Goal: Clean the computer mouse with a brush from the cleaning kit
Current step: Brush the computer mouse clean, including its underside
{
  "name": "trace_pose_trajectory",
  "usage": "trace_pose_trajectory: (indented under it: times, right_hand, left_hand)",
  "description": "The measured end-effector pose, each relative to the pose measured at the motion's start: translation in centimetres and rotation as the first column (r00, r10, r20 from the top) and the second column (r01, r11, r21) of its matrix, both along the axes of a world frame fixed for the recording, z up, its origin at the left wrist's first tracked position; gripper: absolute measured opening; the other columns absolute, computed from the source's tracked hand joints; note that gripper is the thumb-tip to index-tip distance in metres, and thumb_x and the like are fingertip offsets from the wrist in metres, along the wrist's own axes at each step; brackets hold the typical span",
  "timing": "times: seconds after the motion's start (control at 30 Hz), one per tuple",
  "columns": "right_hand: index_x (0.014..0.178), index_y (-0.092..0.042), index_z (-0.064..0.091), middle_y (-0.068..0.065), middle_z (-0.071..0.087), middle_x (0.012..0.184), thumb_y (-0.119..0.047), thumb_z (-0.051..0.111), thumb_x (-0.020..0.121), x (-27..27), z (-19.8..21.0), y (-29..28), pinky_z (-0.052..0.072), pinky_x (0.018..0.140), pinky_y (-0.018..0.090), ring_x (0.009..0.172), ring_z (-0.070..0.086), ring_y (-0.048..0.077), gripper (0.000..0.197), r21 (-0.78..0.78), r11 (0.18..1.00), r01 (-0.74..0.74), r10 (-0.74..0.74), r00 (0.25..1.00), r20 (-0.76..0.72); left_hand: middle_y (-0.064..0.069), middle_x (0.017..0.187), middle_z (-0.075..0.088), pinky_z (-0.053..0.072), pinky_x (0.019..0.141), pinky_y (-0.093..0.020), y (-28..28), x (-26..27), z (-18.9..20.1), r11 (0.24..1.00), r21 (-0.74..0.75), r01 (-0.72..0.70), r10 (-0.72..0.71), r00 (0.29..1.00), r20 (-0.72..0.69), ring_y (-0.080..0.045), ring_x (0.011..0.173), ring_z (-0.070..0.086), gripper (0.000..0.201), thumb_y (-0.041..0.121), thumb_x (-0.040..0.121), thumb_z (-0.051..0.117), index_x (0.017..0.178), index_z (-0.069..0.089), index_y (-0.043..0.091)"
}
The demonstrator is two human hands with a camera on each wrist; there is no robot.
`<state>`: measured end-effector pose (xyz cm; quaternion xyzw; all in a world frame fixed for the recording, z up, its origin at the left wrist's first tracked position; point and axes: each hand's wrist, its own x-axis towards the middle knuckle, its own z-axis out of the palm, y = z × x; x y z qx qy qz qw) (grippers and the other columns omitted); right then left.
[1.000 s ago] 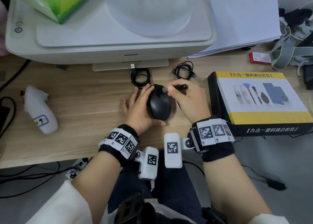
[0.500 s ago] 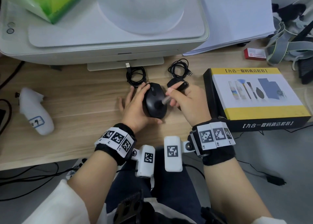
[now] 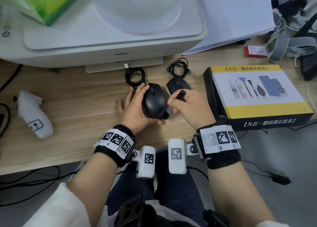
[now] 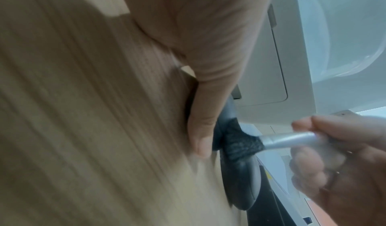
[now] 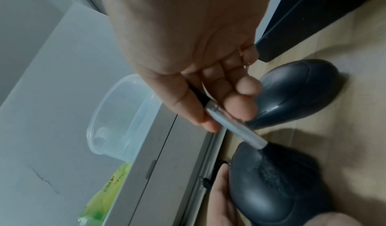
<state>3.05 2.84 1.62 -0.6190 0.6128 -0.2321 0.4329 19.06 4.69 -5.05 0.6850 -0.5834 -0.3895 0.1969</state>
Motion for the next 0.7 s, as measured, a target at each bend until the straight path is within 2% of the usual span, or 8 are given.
trace_pose_trajectory:
  times: [0.17, 0.3, 0.33, 0.43, 0.5, 0.53, 0.6, 0.7]
  right_hand:
    - [0.076, -0.017, 0.067, -0.01, 0.06, 0.056, -0.014, 0.06, 0.082, 0.1, 0.5, 0.3, 0.047, 0.066, 0.02, 0.055, 0.055, 0.0, 0.01, -0.025, 0.994, 0.109, -0.104, 0.984, 0.143]
    - [0.068, -0.02, 0.067, -0.002, 0.06, 0.052, -0.015, 0.059, 0.08, -0.2, 0.3, 0.2, 0.049, 0.07, 0.034, 0.053, 0.055, 0.006, 0.015, 0.032, 0.995, 0.098, -0.1, 0.992, 0.079]
    - [0.067, -0.02, 0.066, -0.002, 0.059, 0.051, -0.015, 0.059, 0.08, -0.5, 0.4, 0.1, 0.048, 0.068, 0.034, 0.052, 0.053, 0.006, 0.015, 0.038, 0.992, 0.118, -0.121, 0.989, 0.086]
    - [0.073, -0.018, 0.065, 0.001, 0.058, 0.055, -0.013, 0.058, 0.082, -1.7, 0.9, -0.2, 0.045, 0.061, 0.025, 0.053, 0.051, 0.009, 0.013, 0.038, 0.963, 0.266, -0.268, 0.94, 0.211]
    - [0.076, -0.016, 0.064, 0.002, 0.057, 0.058, -0.012, 0.057, 0.084, -2.9, 1.2, -0.7, 0.043, 0.06, 0.023, 0.055, 0.052, 0.011, 0.011, 0.021, 0.923, 0.385, -0.375, 0.883, 0.282]
    - [0.075, -0.017, 0.063, 0.002, 0.056, 0.058, -0.011, 0.057, 0.084, -3.5, 1.2, -0.9, 0.043, 0.059, 0.021, 0.054, 0.052, 0.01, 0.012, 0.011, 0.9, 0.436, -0.418, 0.857, 0.302]
    - [0.073, -0.02, 0.061, -0.003, 0.056, 0.055, -0.01, 0.056, 0.085, -4.7, 1.2, -1.4, 0.042, 0.056, 0.017, 0.05, 0.051, 0.005, 0.016, -0.013, 0.859, 0.512, -0.482, 0.817, 0.318]
    - [0.074, -0.018, 0.061, -0.004, 0.056, 0.053, -0.011, 0.056, 0.085, -5.9, 1.1, -1.9, 0.04, 0.052, 0.013, 0.047, 0.05, 0.002, 0.014, -0.029, 0.824, 0.566, -0.526, 0.784, 0.33]
  left_hand:
    - [0.017, 0.155, 0.016, -0.015, 0.111, -0.049, -0.1, 0.0, 0.1, 1.0, 0.01, 0.003, -0.003, 1.0, 0.015, -0.013, 0.146, -0.003, 0.121, 0.043, 0.041, 0.087, 0.142, 0.023, 0.038]
    - [0.018, 0.155, 0.015, -0.014, 0.113, -0.05, 0.0, 0.0, 0.0, 1.0, 0.02, -0.003, 0.003, 1.0, 0.029, -0.013, 0.146, -0.003, 0.122, 0.042, 0.04, 0.088, 0.143, 0.022, 0.037]
    - [0.018, 0.155, 0.015, -0.013, 0.114, -0.051, -0.1, 0.2, 0.0, 1.0, 0.025, 0.007, -0.008, 1.0, 0.024, -0.013, 0.146, -0.003, 0.123, 0.041, 0.04, 0.088, 0.143, 0.022, 0.037]
    - [0.015, 0.156, 0.015, -0.008, 0.117, -0.046, -0.4, 0.8, 0.1, 0.998, 0.044, 0.039, -0.036, 0.997, -0.069, -0.018, 0.146, -0.001, 0.123, 0.04, 0.04, 0.088, 0.144, 0.023, 0.033]
    - [0.01, 0.157, 0.015, 0.002, 0.116, -0.04, -0.7, 0.7, 1.1, 0.998, 0.061, 0.008, -0.003, 0.996, -0.084, -0.023, 0.144, 0.002, 0.116, 0.029, 0.048, 0.088, 0.144, 0.023, 0.032]
    - [0.007, 0.157, 0.015, 0.005, 0.116, -0.044, -0.9, 0.5, 1.6, 0.998, 0.057, -0.013, 0.017, 0.998, -0.064, -0.024, 0.142, 0.004, 0.113, 0.026, 0.051, 0.088, 0.144, 0.024, 0.033]
    - [0.008, 0.156, 0.018, 0.009, 0.113, -0.052, -1.3, -0.3, 2.9, 1.0, 0.011, -0.023, 0.023, 1.0, 0.004, -0.021, 0.139, 0.009, 0.108, 0.03, 0.051, 0.087, 0.141, 0.027, 0.037]
    - [0.015, 0.153, 0.024, 0.01, 0.108, -0.047, -2.1, -2.1, 3.8, 0.996, -0.055, 0.066, -0.061, 0.995, 0.085, -0.019, 0.137, 0.016, 0.104, 0.042, 0.053, 0.084, 0.141, 0.027, 0.039]
